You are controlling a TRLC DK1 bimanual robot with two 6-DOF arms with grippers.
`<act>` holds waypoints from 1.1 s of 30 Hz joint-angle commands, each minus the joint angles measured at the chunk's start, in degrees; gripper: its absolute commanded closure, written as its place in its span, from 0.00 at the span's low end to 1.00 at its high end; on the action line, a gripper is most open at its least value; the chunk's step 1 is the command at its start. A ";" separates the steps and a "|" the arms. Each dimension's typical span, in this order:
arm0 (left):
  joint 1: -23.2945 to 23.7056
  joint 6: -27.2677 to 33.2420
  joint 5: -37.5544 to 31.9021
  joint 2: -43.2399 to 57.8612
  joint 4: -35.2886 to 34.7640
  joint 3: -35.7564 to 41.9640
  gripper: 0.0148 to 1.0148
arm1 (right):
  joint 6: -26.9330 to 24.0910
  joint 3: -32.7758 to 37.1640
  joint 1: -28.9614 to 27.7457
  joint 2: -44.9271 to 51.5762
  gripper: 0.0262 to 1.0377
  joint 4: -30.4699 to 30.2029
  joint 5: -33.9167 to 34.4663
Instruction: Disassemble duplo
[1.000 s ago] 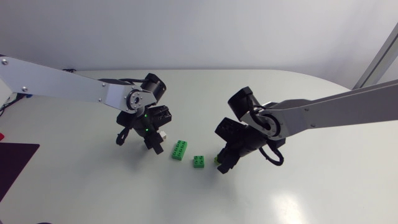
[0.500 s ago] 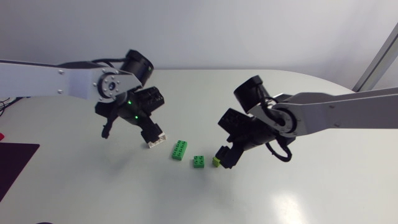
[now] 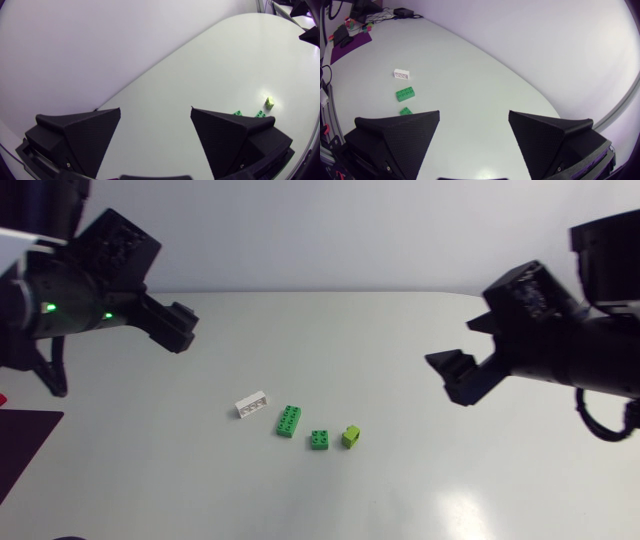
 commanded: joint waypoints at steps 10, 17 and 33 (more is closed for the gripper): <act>-2.65 0.07 -5.77 -26.00 4.62 -14.13 0.03 | 2.48 -5.70 -12.49 -22.82 0.04 -5.82 3.18; -6.08 4.11 -29.15 -36.28 17.80 -26.35 0.03 | 1.51 -9.83 -12.49 -31.26 0.04 -6.61 5.20; -0.10 9.30 -28.54 -59.22 28.35 -40.67 0.03 | -2.01 -24.33 -11.00 -51.48 0.04 -8.98 10.92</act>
